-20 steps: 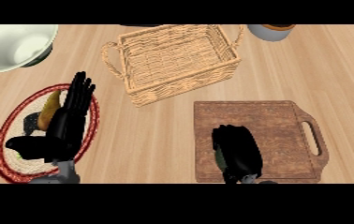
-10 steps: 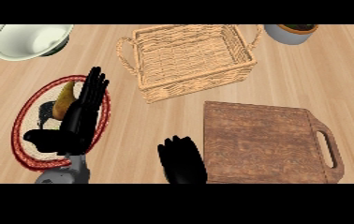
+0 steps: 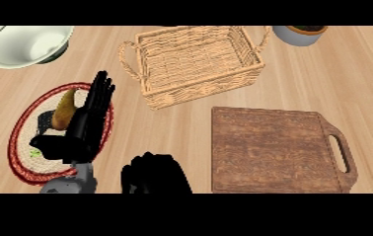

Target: Pick the squash from the cutting board and place it in the basket

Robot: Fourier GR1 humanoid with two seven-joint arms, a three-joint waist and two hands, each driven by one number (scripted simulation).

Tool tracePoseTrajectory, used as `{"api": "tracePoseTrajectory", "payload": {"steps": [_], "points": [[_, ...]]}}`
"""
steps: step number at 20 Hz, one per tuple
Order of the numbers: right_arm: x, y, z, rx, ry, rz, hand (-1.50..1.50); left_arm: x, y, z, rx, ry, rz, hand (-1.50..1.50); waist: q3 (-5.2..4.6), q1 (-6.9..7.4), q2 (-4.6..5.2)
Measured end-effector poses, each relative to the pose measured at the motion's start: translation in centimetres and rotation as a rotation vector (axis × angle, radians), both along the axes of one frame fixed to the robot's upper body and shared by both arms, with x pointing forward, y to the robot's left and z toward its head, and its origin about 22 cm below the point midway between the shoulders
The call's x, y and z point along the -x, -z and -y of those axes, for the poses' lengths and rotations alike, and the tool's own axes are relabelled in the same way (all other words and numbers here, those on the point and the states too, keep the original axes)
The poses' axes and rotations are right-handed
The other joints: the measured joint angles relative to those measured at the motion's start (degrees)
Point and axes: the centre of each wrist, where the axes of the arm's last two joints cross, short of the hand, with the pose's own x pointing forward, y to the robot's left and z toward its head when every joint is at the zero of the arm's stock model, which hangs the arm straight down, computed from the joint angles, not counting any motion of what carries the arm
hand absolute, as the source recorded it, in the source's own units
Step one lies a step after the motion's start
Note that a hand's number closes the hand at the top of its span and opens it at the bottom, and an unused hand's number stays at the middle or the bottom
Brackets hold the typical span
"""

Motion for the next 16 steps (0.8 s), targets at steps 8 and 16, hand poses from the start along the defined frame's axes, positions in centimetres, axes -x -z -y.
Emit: {"api": "tracePoseTrajectory", "payload": {"steps": [8,16], "points": [[0.7,-6.4,-1.3,-0.147,-0.027,0.043,1.5,0.4,1.1,-1.3,0.0,-0.033,-0.01,0.0,-0.13,-1.75,-0.38],[-2.2,-8.9,-2.3,-0.081,0.08,0.095,1.5,0.9,0.9,-1.5,-0.002,-0.063,-0.006,0.0,-0.12,-3.18,-0.48]]}}
